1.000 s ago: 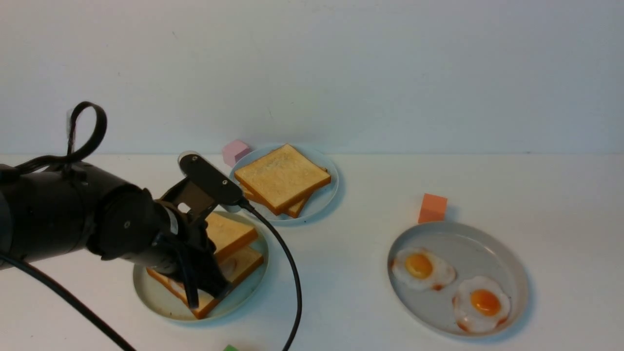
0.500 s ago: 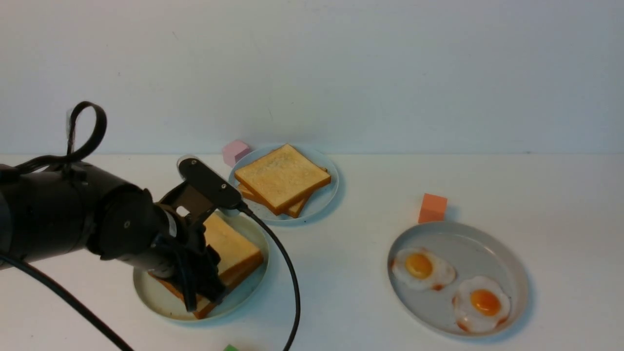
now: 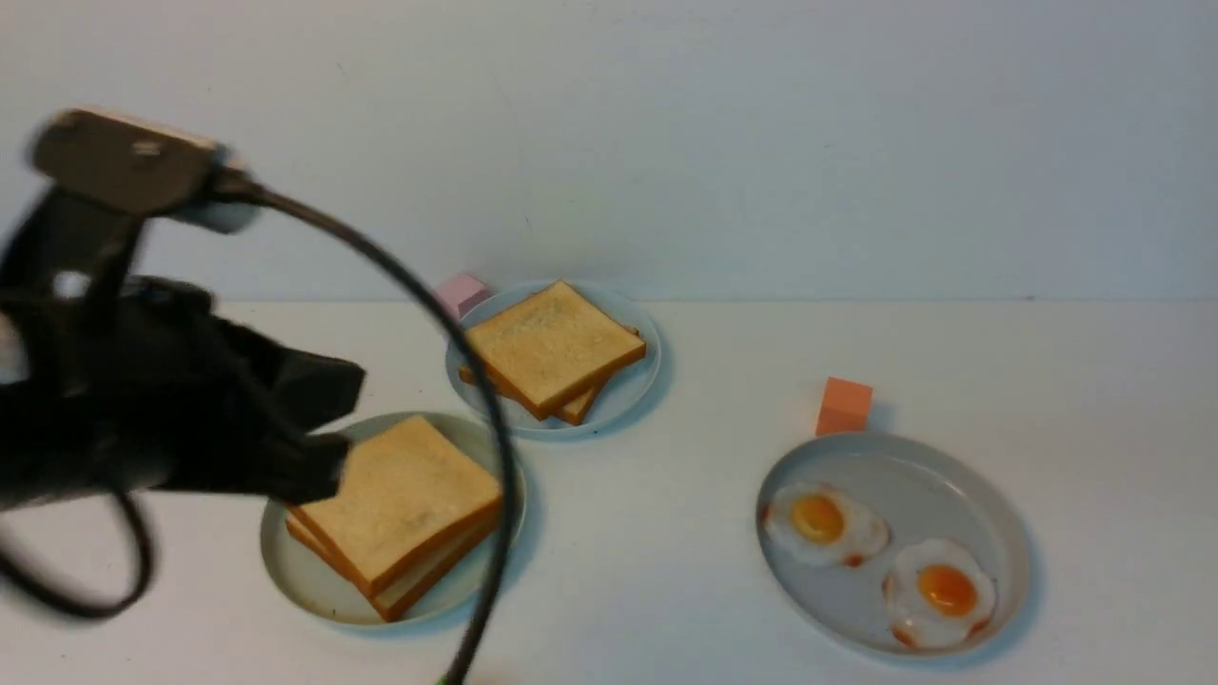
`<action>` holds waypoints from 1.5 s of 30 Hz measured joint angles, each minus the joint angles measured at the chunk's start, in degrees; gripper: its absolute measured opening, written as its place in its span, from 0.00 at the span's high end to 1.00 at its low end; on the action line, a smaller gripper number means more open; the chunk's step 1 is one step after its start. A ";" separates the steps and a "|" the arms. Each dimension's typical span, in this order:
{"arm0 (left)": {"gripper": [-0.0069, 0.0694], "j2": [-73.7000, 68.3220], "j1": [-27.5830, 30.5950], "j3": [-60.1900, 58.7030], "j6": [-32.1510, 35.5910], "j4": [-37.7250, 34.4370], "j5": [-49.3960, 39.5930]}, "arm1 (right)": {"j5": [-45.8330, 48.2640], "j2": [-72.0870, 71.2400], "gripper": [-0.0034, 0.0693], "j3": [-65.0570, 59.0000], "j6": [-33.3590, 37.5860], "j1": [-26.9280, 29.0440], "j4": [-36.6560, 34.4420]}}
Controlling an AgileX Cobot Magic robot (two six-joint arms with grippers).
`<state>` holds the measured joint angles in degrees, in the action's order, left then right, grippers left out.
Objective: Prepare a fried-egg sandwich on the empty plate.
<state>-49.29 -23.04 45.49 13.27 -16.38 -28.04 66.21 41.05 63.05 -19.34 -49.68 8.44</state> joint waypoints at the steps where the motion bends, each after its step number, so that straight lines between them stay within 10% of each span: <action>1: 0.93 0.98 0.00 -0.41 0.00 -0.15 0.00 | 0.00 0.00 0.85 0.00 0.00 0.00 0.00; 12: 0.93 45.97 0.00 -28.07 -0.06 -2.37 8.86 | 0.00 0.00 0.83 0.00 0.00 0.00 -1.89; 29: 0.93 49.97 0.00 -40.81 -5.32 -4.29 8.87 | -0.07 -1.41 0.80 -1.87 0.00 1.35 -1.90; 36: 0.93 49.97 0.00 -41.01 -5.36 -4.31 8.10 | -3.73 -9.97 0.85 -13.29 5.15 13.30 -2.62; 45: 0.93 49.97 0.00 -41.01 -5.36 -4.36 7.92 | -32.80 -29.83 0.97 -45.86 21.44 39.25 -14.25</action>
<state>0.68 -23.04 4.48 7.90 -20.74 -20.11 33.42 11.22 17.19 2.10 -10.42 -5.82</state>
